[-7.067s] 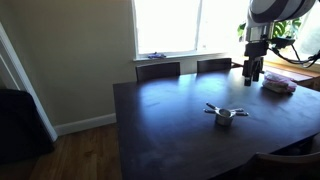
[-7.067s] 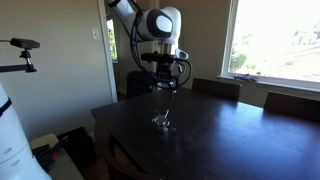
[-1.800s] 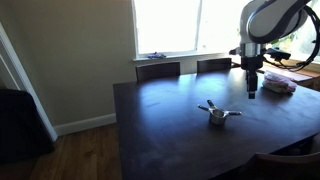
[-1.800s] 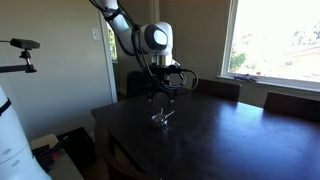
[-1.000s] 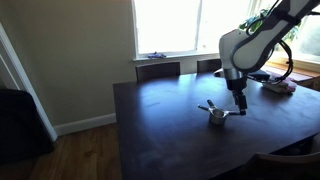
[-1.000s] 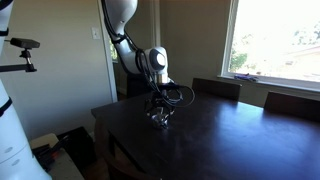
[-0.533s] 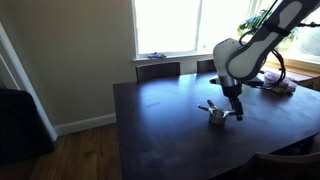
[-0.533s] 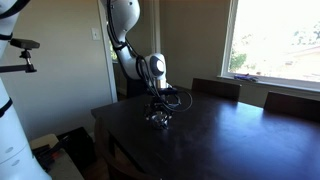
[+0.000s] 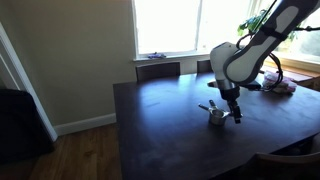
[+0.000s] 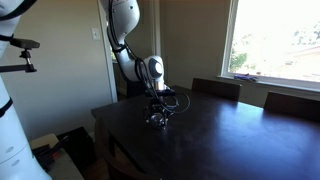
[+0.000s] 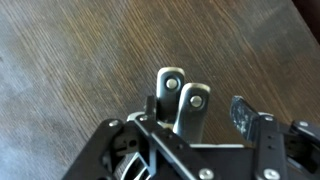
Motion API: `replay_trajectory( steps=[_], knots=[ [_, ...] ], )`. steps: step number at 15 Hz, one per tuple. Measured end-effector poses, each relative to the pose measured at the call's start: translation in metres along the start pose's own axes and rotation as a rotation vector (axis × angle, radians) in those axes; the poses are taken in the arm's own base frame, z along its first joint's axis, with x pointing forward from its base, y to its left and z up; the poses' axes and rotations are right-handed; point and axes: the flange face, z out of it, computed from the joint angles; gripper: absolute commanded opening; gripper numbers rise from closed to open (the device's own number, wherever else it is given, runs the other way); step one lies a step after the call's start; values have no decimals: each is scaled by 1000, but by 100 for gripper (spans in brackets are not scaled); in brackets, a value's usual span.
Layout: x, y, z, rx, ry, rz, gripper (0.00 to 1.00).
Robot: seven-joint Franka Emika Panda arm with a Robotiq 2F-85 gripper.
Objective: Separate the cups
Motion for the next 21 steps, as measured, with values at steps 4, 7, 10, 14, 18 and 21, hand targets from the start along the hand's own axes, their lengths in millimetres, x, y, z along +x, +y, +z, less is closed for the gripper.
replay_trajectory(
  steps=[4, 7, 10, 14, 18, 21],
  knots=[
    [2, -1, -1, -1, 0, 2, 23],
    [1, -1, -1, -2, 0, 3, 9],
    [1, 0, -1, -6, -1, 1, 12],
    [0, 1, -2, -14, -1, -2, 12],
    [-4, 8, -7, -34, 19, 9, 67],
    [-13, 18, -10, -58, 18, 18, 88]
  ],
)
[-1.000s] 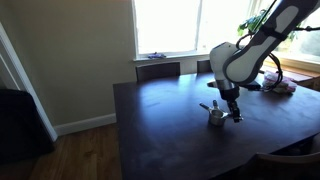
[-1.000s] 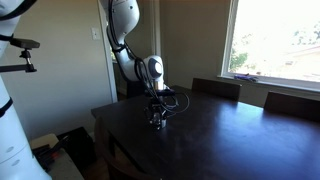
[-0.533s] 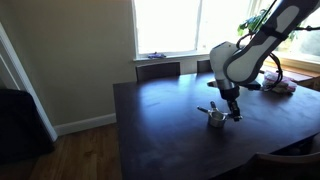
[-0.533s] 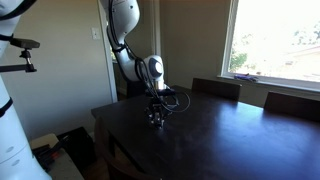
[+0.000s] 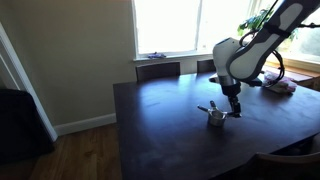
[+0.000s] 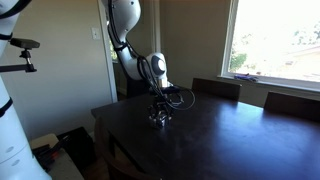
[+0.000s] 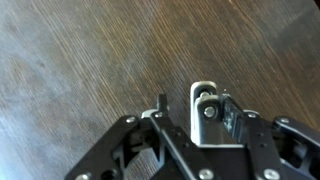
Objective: Separate the cups
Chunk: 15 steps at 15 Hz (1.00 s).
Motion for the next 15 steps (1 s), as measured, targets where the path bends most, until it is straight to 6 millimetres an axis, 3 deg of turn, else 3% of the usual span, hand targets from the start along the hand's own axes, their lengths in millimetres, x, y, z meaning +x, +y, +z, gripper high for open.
replay_trajectory(
  steps=[2, 6, 12, 15],
  knots=[
    [-9, 9, 1, -13, -10, 10, 99],
    [-20, 22, -7, -10, 11, 72, 100],
    [-9, 38, -57, 77, 148, 315, 100],
    [-4, 46, -70, 97, 183, 457, 100]
  ],
)
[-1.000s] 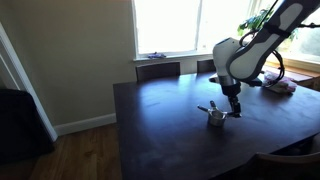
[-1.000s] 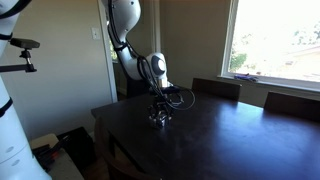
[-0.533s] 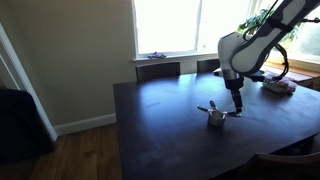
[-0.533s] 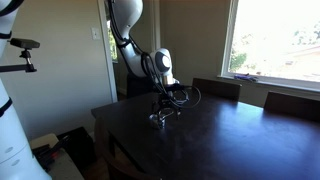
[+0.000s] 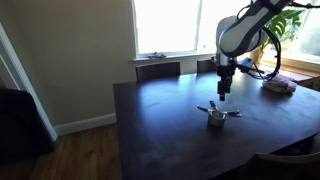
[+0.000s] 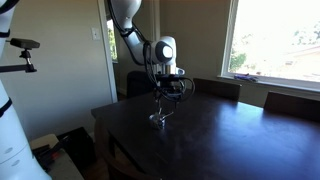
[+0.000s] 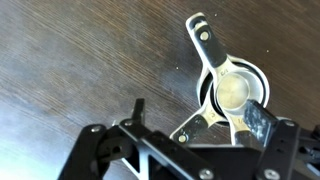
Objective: Separate the cups
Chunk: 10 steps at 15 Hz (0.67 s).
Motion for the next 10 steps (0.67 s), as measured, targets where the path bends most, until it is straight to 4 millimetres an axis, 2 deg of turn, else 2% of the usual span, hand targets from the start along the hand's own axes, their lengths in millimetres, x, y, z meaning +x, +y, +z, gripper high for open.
replay_trajectory(
  steps=[3, 10],
  knots=[
    [5, 1, 0, 9, 10, 130, 100],
    [23, -7, 27, 34, 84, 379, 100]
  ],
)
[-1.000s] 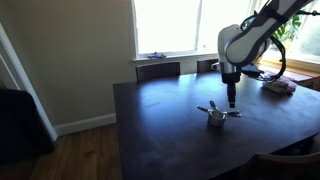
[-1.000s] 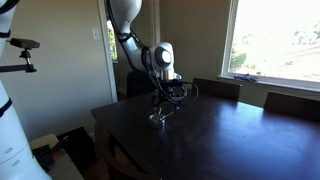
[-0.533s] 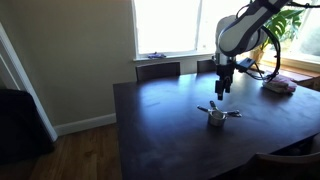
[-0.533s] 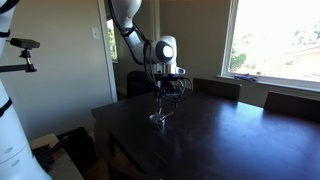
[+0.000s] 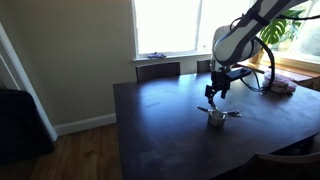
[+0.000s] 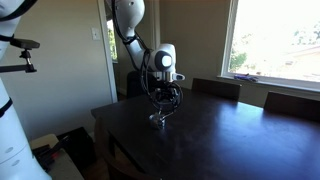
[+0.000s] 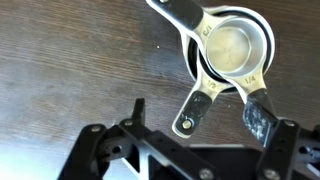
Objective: Separate the cups
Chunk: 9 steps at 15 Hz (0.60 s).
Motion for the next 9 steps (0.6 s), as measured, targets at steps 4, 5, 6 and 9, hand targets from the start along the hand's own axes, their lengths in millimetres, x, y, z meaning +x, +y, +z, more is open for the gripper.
replay_trajectory(
  steps=[4, 5, 6, 9],
  knots=[
    [6, -3, 12, 16, 50, 95, 100],
    [7, -3, 15, 17, 51, 116, 96],
    [7, -3, 18, 17, 48, 133, 83],
    [9, -1, 25, 19, 40, 172, 62]
  ],
)
